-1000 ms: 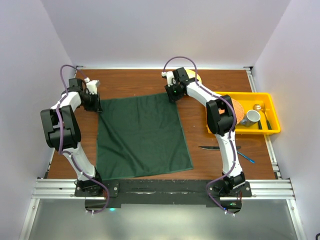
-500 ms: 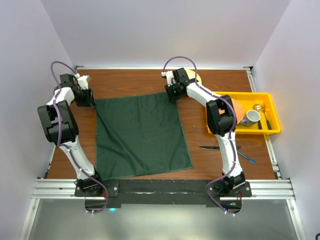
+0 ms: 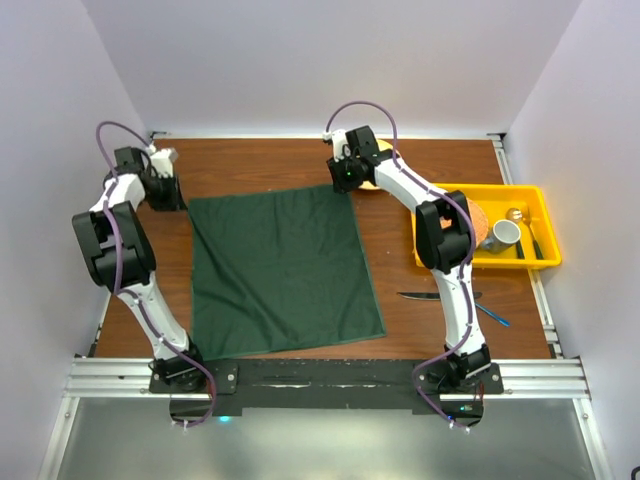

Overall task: Fold the napkin into a case and place the utensils inside
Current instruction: Smooth out the napkin at the center of the board, then pick up the flattened napkin from the center of the board, then fold and flatten the napkin at the center of the board.

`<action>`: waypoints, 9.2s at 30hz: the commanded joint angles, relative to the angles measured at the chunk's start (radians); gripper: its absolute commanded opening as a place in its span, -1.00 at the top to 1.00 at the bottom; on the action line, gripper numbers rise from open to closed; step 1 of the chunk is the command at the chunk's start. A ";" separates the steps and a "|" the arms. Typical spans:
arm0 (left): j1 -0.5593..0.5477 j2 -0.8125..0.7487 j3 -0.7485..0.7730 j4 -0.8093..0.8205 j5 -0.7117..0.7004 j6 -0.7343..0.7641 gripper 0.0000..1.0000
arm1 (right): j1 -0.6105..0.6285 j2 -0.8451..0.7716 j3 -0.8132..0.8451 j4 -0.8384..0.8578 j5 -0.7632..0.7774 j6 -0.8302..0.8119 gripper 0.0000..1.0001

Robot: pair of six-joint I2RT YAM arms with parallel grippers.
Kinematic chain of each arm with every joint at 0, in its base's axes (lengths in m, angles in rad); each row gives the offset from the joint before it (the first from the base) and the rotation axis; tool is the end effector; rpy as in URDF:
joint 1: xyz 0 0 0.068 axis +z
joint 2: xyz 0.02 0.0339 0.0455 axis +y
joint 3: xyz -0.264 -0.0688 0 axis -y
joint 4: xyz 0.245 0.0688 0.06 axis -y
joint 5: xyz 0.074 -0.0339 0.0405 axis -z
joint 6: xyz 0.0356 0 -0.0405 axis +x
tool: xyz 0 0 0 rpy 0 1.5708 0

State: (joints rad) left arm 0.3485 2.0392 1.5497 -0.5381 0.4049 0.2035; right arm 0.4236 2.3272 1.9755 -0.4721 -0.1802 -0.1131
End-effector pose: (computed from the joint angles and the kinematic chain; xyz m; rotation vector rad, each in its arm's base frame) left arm 0.4172 0.1367 0.1955 -0.0385 2.5017 -0.3038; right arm 0.4768 0.2220 0.1974 -0.7202 2.2978 0.3606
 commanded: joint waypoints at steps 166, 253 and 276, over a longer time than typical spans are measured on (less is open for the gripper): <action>0.086 -0.464 -0.263 -0.126 0.207 0.514 1.00 | 0.029 -0.193 -0.084 0.194 -0.194 0.185 1.00; 0.149 -0.708 -0.240 -0.525 -0.021 0.686 1.00 | 0.072 -0.612 -0.541 -0.112 -0.277 0.139 1.00; 0.152 -0.748 -0.431 -0.522 -0.081 0.755 1.00 | 0.132 -0.649 -0.707 -0.086 -0.274 0.128 1.00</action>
State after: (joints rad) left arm 0.4843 1.3178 1.1515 -1.0981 0.3660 0.9230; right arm 0.5373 1.7023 1.2900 -0.5728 -0.4633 0.0257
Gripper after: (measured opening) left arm 0.021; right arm 0.010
